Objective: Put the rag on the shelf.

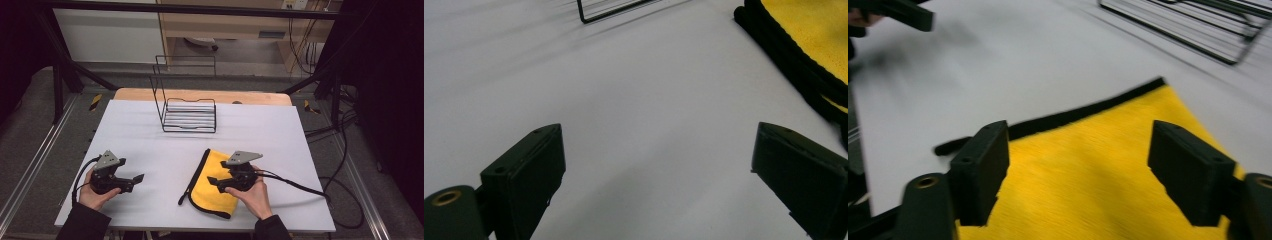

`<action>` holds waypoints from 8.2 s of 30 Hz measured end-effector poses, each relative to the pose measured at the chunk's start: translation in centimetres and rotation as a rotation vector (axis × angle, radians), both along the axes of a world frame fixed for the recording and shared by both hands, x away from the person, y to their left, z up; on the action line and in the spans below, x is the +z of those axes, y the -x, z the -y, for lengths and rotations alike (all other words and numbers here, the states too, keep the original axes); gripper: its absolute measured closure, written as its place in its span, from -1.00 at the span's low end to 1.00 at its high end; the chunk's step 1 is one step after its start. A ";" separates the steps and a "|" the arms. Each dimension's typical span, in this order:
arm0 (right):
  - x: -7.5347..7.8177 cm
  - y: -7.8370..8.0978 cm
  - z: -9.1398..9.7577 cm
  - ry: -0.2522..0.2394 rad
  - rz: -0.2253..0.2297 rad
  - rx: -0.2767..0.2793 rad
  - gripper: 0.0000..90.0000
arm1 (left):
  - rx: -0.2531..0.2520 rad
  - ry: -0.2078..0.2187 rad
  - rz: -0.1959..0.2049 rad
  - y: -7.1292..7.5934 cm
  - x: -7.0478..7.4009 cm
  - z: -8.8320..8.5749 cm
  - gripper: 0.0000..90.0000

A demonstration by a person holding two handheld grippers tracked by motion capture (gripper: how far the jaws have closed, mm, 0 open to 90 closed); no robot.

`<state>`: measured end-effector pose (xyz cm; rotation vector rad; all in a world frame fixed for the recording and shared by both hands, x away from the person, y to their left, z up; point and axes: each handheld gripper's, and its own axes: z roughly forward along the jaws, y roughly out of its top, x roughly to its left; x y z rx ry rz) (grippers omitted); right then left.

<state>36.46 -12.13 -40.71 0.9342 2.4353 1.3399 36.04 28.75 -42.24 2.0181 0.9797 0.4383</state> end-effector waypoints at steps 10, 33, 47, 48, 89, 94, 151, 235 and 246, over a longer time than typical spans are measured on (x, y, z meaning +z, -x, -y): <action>-1.3 -2.0 5.6 0.023 -0.058 -0.135 -0.81 | -0.026 -0.024 -0.017 -0.5 0.0 2.0 -0.84; -3.0 -1.4 10.0 -0.001 -0.044 -0.254 -0.94 | -0.110 -0.059 -0.028 -4.1 1.4 12.8 -0.84; -2.9 -1.1 10.0 0.007 -0.030 -0.248 -0.95 | -0.103 -0.065 -0.052 -7.1 1.8 17.4 -0.73; -2.9 -1.1 10.0 0.006 -0.030 -0.248 -0.95 | -0.099 -0.071 -0.056 -7.3 1.7 17.7 -0.73; -3.1 -1.4 9.8 -0.002 -0.057 -0.249 -0.92 | -0.099 -0.046 -0.255 -11.3 -2.0 22.0 0.46; -3.1 -1.5 9.8 -0.008 -0.062 -0.252 -0.91 | -0.096 -0.051 -0.266 -11.0 -1.9 22.2 0.62; -5.1 -6.0 5.5 -0.049 -0.212 -0.275 0.66 | -0.034 -0.039 -0.172 -8.5 -2.5 19.1 0.66; 8.3 -1.0 4.4 -0.192 0.228 -0.163 0.88 | -0.046 0.264 0.206 -2.2 9.7 14.3 0.77; 10.3 -1.0 4.0 -0.213 0.292 -0.167 0.88 | -0.033 0.281 0.273 -2.2 11.8 13.9 0.77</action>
